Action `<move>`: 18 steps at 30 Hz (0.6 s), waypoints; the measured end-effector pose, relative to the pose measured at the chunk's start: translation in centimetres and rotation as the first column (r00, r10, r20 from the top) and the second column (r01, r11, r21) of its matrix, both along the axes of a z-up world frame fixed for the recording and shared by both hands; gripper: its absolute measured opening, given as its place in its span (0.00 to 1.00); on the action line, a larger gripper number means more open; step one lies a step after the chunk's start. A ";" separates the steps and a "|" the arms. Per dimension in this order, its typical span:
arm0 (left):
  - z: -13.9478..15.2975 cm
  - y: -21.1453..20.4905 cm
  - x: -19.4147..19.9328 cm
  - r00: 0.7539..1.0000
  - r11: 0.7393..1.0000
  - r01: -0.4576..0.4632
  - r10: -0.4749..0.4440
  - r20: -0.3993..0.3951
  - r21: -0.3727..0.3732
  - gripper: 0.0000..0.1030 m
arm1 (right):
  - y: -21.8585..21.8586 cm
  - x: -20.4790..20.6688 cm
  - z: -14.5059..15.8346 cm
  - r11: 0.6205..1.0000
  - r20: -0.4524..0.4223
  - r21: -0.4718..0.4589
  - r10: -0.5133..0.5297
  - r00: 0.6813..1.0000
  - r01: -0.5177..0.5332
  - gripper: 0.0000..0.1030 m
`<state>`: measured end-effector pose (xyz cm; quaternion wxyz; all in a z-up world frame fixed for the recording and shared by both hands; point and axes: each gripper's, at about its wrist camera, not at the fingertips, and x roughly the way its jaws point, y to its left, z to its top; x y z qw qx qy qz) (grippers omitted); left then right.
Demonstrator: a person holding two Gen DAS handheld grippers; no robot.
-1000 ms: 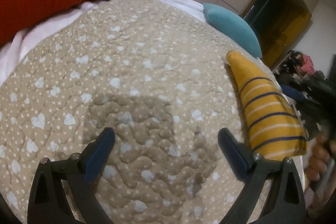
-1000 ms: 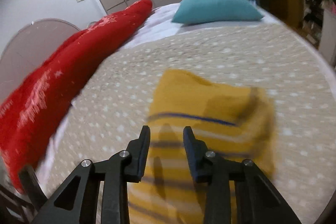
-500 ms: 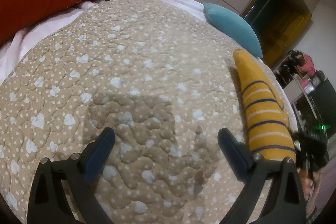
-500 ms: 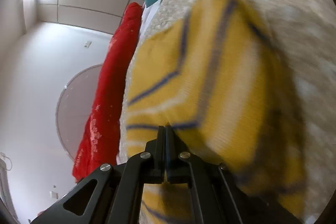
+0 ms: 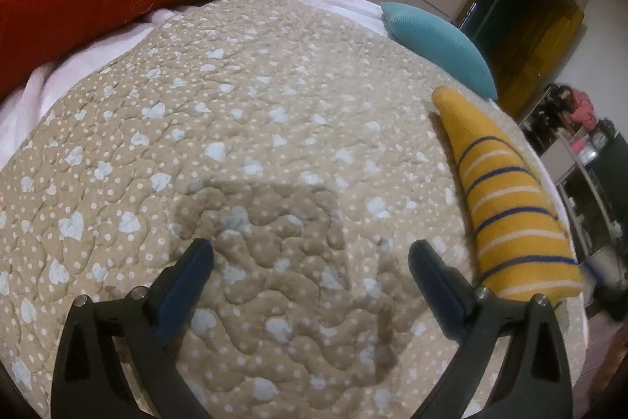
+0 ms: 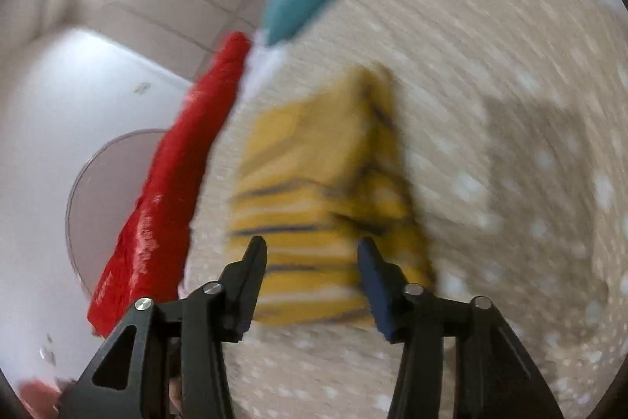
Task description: Fold small clothes
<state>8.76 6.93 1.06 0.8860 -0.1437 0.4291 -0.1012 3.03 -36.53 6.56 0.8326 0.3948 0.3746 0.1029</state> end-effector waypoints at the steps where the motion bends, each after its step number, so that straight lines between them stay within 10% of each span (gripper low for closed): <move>1: 0.0 -0.1 0.0 1.000 1.000 0.001 -0.001 0.000 0.007 0.97 | 1.6 1.0 1.5 0.999 0.039 -0.010 0.040 0.998 -0.039 0.52; 8: -0.1 0.0 0.0 1.000 1.000 0.001 -0.001 0.001 -0.012 0.97 | 9.6 9.7 -1.0 0.950 0.006 0.149 0.278 0.961 -0.276 0.52; 12: -0.1 0.2 -0.1 1.000 1.000 0.001 -0.001 0.001 -0.023 0.97 | 9.9 11.0 -8.6 0.928 -0.144 0.273 0.301 0.943 -0.254 0.00; 18: -0.1 0.0 0.1 1.000 1.000 0.001 -0.001 -0.005 -0.002 0.98 | 6.8 5.5 -9.0 0.937 -0.145 0.250 0.284 0.948 -0.243 0.00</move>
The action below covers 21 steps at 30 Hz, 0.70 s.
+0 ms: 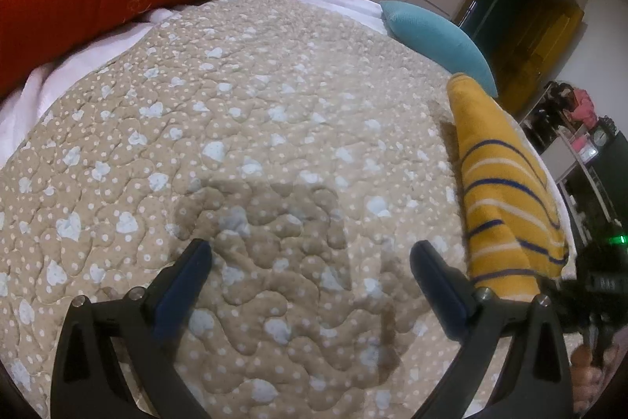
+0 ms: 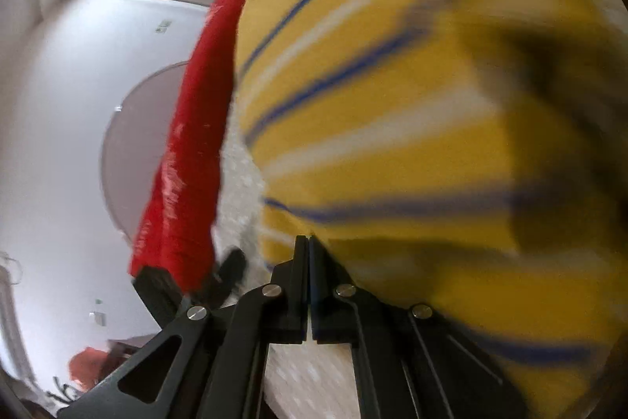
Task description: Fold small clothes
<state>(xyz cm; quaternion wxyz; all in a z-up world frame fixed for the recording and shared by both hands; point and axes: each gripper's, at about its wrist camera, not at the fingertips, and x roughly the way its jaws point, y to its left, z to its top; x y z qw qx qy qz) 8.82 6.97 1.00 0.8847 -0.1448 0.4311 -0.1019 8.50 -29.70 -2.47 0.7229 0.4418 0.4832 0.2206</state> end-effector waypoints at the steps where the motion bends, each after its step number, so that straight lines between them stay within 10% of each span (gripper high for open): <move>1: 0.0 0.0 0.0 1.000 1.000 0.000 0.000 0.000 -0.001 0.98 | -0.9 -0.8 -0.1 1.000 -0.013 -0.010 -0.009 1.000 0.009 0.00; 5: 0.0 0.2 0.0 1.000 1.000 -0.003 0.003 0.003 -0.014 0.98 | -4.0 -4.1 0.3 0.997 -0.031 -0.023 -0.074 0.997 0.073 0.01; 9: -0.1 0.1 0.0 1.000 1.000 -0.003 0.003 0.001 -0.001 0.98 | -5.0 -5.5 6.0 0.988 0.106 -0.123 -0.084 0.991 0.097 0.36; 13: -0.1 -0.2 0.0 1.000 0.999 -0.001 0.001 0.000 0.032 0.98 | -5.0 -2.7 10.6 0.984 0.225 -0.139 -0.076 0.971 0.109 0.41; 21: -0.2 -0.1 0.0 1.000 1.000 0.001 -0.001 0.005 0.001 0.99 | 4.7 8.1 6.9 0.984 0.139 -0.066 0.175 0.975 -0.167 0.41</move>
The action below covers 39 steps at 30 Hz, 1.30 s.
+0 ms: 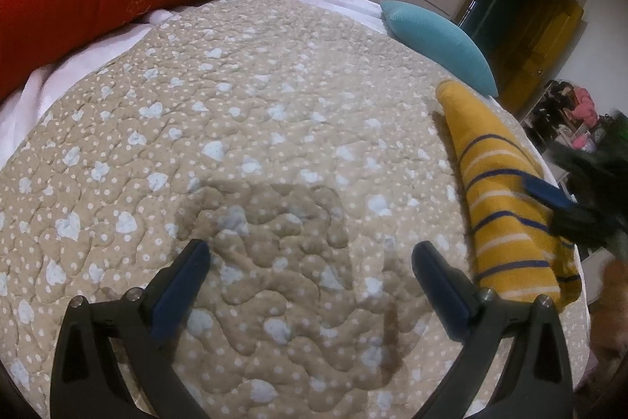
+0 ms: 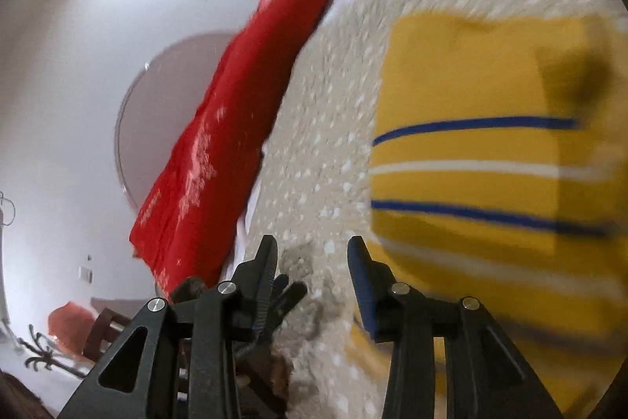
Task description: Fold small clothes
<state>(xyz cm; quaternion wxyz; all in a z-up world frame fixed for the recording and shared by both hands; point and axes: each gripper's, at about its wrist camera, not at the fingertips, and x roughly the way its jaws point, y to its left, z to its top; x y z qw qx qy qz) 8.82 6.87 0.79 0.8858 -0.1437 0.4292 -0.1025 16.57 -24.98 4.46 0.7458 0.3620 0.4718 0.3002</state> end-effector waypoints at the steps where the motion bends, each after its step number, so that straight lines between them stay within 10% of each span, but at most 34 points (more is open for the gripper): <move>1: 0.0 0.0 0.1 1.000 1.000 0.000 0.000 0.000 0.001 0.99 | 0.2 1.0 -0.5 1.000 -0.007 -0.017 -0.009 1.000 0.009 0.35; 4: 0.0 0.0 0.1 1.000 1.000 0.001 -0.001 0.000 0.010 0.99 | -1.1 4.2 -1.9 0.996 -0.029 0.039 -0.083 0.996 0.084 0.18; 9: -0.1 -0.4 0.3 1.000 0.999 0.003 -0.002 -0.008 0.040 0.99 | -10.3 4.9 -3.4 0.923 -0.081 0.028 -0.382 0.921 0.385 0.21; 18: -0.2 -0.9 0.5 1.000 0.997 0.004 -0.003 -0.016 0.081 0.99 | -22.0 -5.9 -7.4 0.787 -0.134 0.027 -0.608 0.782 0.616 0.26; 22: -0.2 -0.9 0.5 1.000 0.995 0.005 -0.003 -0.020 0.097 1.00 | -21.7 -11.1 -5.0 0.813 -0.046 -0.001 -0.581 0.813 0.582 0.58; 36: 0.8 -5.0 -4.6 0.999 0.963 0.033 -0.034 0.000 0.268 1.00 | -12.6 -18.1 -1.7 0.911 0.202 -0.189 -0.330 0.922 0.367 0.59; 38: 0.9 -6.0 -5.0 0.999 0.956 0.049 -0.052 0.004 0.290 1.00 | -11.6 -16.8 -2.3 0.908 0.197 -0.224 -0.313 0.929 0.354 0.42; 39: 0.9 -6.3 -5.2 0.998 0.954 0.054 -0.058 0.002 0.295 1.00 | -11.2 -16.3 -2.9 0.912 0.182 -0.238 -0.296 0.938 0.334 0.13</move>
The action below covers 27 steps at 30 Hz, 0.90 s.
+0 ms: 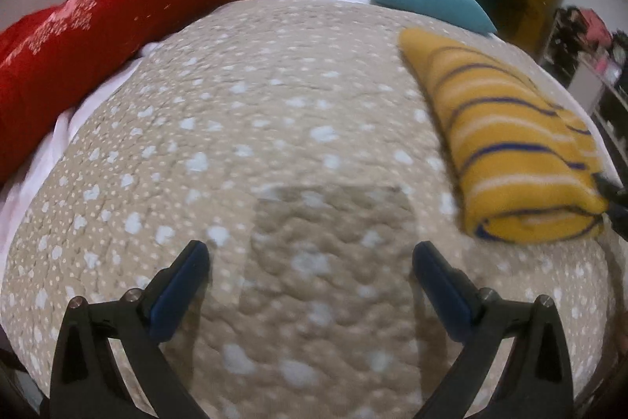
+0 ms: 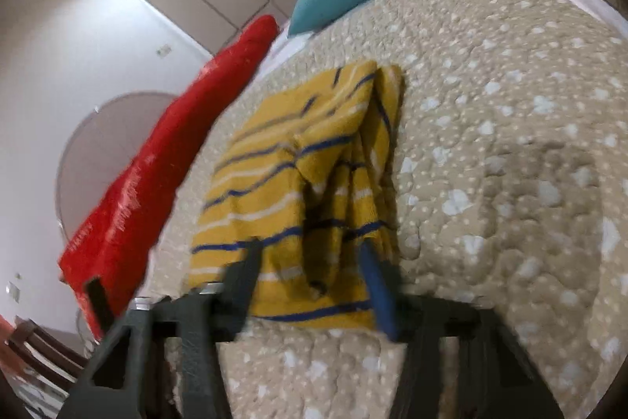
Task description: Fold small clothes
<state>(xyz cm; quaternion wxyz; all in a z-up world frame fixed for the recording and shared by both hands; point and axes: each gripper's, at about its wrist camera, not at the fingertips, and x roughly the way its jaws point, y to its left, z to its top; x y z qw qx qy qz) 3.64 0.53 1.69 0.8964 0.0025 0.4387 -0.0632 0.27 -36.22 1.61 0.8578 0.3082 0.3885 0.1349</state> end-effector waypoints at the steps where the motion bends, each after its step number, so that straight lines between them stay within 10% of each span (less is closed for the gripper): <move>1: 0.0 -0.3 -0.2 1.000 1.000 0.003 -0.003 -0.001 0.004 1.00 | 0.0 0.4 -0.7 1.000 -0.031 0.002 0.013 0.999 -0.013 0.11; 12: -1.0 -1.3 -1.6 1.000 0.998 -0.013 0.013 0.012 0.061 1.00 | -2.4 -4.4 -2.6 0.997 -0.005 -0.002 -0.072 0.997 0.072 0.13; 20: -1.1 -2.8 -0.4 0.999 0.992 -0.044 0.047 -0.022 0.122 1.00 | 0.0 -7.8 -2.6 0.974 0.022 -0.173 -0.145 0.989 0.146 0.18; 27: -1.3 -2.5 0.3 0.995 0.994 -0.084 0.087 -0.040 0.074 1.00 | 2.9 -7.7 -2.0 0.944 0.060 -0.300 -0.125 0.990 0.137 0.48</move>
